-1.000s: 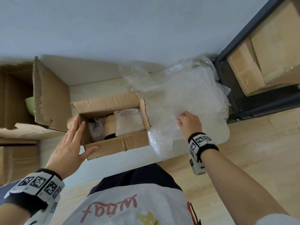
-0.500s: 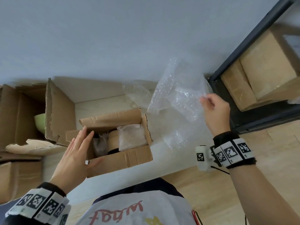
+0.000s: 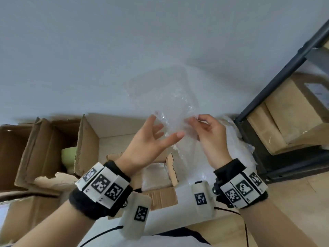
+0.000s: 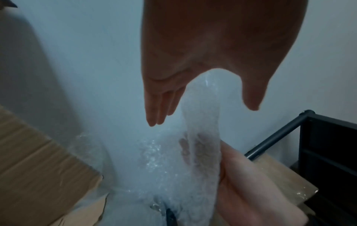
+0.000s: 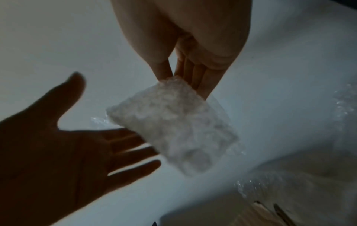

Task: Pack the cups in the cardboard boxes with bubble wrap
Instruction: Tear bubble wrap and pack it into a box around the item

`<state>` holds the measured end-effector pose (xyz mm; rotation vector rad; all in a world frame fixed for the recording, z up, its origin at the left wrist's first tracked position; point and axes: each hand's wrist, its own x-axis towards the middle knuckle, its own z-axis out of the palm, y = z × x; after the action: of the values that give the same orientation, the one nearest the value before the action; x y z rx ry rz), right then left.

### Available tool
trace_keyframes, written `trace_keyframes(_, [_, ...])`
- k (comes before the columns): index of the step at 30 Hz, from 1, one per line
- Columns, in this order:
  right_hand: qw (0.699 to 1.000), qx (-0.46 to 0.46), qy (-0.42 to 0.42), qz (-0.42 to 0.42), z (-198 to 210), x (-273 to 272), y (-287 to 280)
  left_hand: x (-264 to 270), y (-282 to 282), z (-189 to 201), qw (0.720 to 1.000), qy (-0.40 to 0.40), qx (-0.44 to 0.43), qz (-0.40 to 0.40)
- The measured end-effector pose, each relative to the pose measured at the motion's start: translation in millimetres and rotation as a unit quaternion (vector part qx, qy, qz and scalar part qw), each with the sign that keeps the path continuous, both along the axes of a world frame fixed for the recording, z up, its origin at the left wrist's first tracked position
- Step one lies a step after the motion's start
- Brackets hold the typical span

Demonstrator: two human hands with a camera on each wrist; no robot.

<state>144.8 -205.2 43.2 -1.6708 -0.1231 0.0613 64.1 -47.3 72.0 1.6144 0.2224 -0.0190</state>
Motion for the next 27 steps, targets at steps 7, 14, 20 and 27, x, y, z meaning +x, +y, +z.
trace_keyframes(7, [0.991,0.049,0.081,0.090,-5,-4,13,5,10,5,0.993,-0.037,0.044,0.107])
trace_keyframes(14, [0.980,0.026,0.157,0.115,-12,24,11,-9,52,26,0.998,-0.062,0.027,0.001])
trace_keyframes(20, [0.979,0.049,0.089,0.178,-8,33,16,-20,85,31,0.995,-0.070,0.068,0.016])
trace_keyframes(27, [0.972,-0.063,-0.049,0.220,8,35,21,-33,115,22,0.967,-0.060,0.170,0.179])
